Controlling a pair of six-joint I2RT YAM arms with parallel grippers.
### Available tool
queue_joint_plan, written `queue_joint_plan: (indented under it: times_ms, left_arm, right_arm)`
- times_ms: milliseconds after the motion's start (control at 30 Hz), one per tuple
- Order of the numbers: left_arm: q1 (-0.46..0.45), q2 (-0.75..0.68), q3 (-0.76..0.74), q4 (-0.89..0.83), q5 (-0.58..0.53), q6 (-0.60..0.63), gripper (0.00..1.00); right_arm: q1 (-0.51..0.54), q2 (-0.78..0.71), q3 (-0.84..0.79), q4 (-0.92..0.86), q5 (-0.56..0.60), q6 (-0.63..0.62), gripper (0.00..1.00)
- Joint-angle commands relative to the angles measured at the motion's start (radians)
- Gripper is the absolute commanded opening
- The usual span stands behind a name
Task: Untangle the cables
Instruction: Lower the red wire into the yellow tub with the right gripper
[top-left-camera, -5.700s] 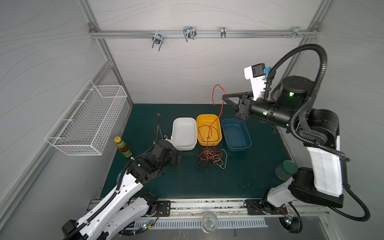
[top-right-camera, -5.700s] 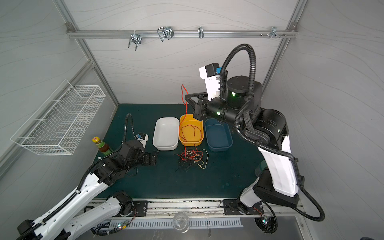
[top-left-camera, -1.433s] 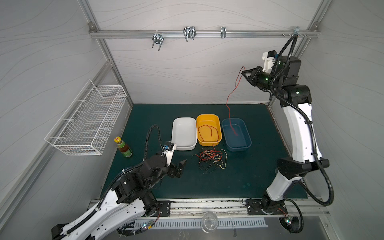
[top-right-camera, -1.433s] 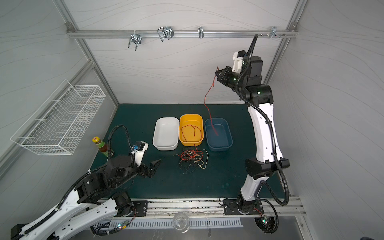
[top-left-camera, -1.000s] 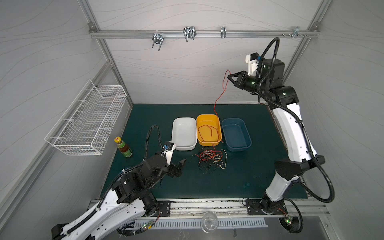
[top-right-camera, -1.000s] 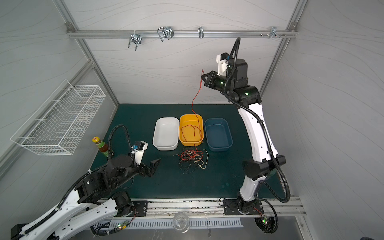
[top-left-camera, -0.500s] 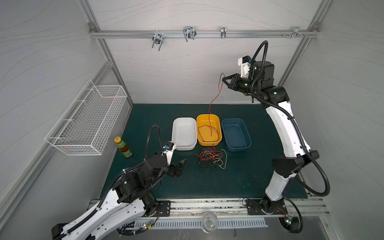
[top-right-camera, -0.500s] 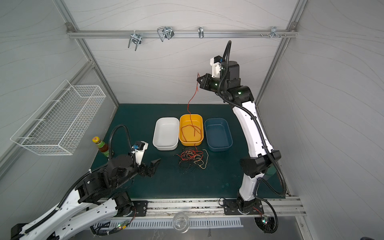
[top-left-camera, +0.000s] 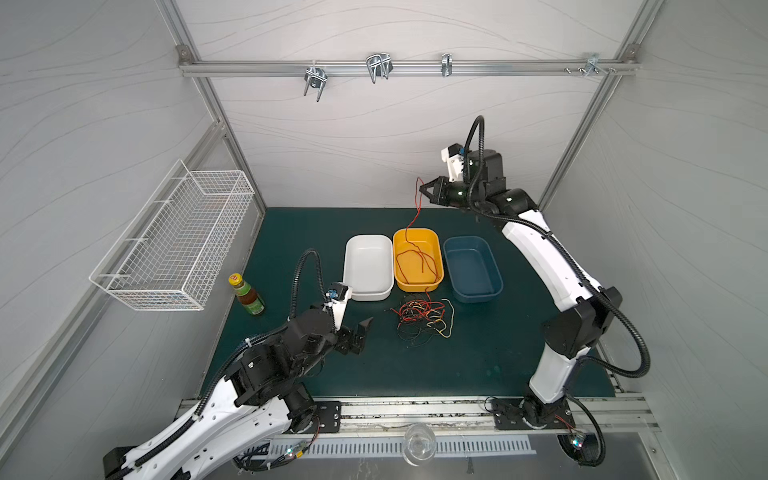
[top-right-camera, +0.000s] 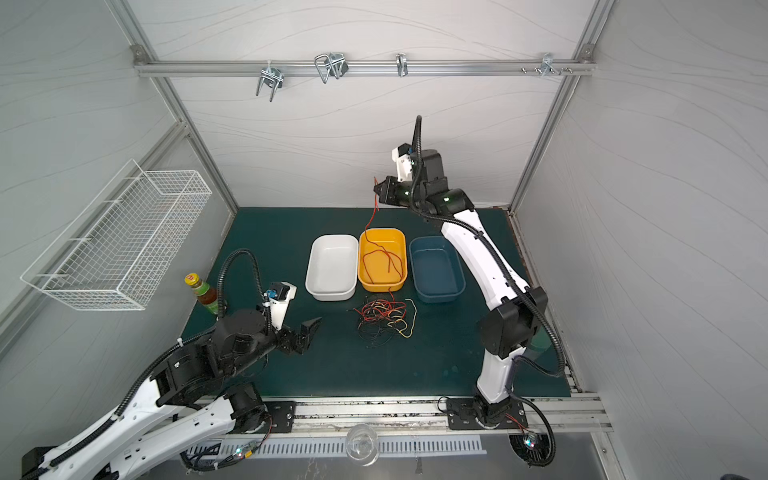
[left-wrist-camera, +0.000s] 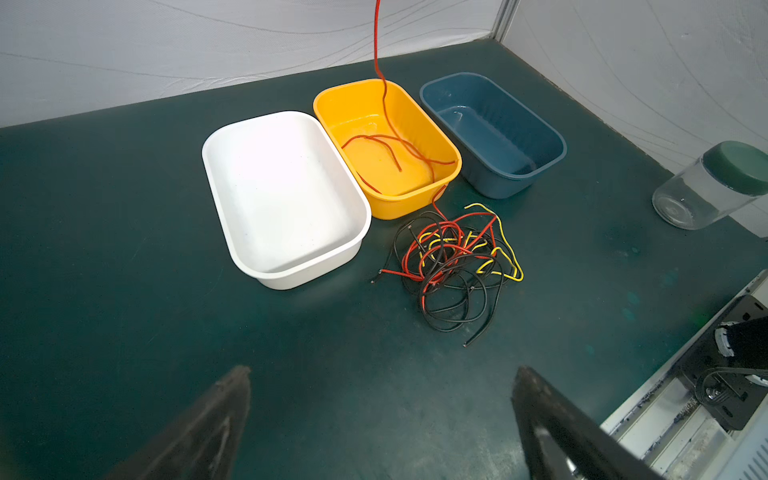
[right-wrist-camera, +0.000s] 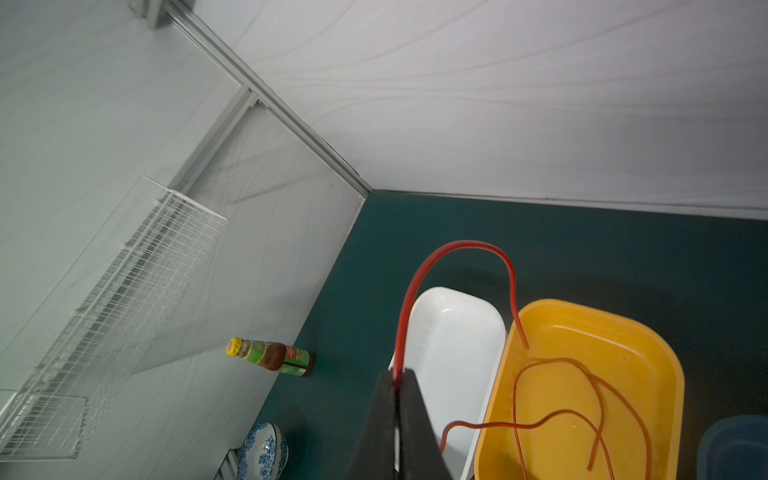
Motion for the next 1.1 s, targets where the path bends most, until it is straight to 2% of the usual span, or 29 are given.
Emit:
queue_joint_plan:
  times_ms: [0,267,467,867,1067]
  left_arm:
    - [-0.002,-0.006,0.026,0.022,-0.003,0.001,0.99]
    - [-0.002,-0.012,0.025,0.025,0.006,0.002,0.99]
    - [-0.002,-0.007,0.025,0.028,0.015,0.004,0.99]
    - [-0.003,-0.001,0.023,0.029,0.021,0.004,0.99]
    - [-0.002,0.009,0.024,0.029,0.028,0.004,0.99]
  right_arm:
    - [-0.001,-0.070,-0.103,0.112,0.021,-0.005,0.00]
    - [0.006,-0.170,-0.404,0.231,0.110,0.046,0.00]
    - [0.021,-0.168,-0.546,0.260,0.122,0.081,0.00]
    - [0.036,0.011,-0.499,0.119,0.152,0.095,0.00]
    - [0.071,0.115,-0.421,-0.002,0.252,0.066,0.00]
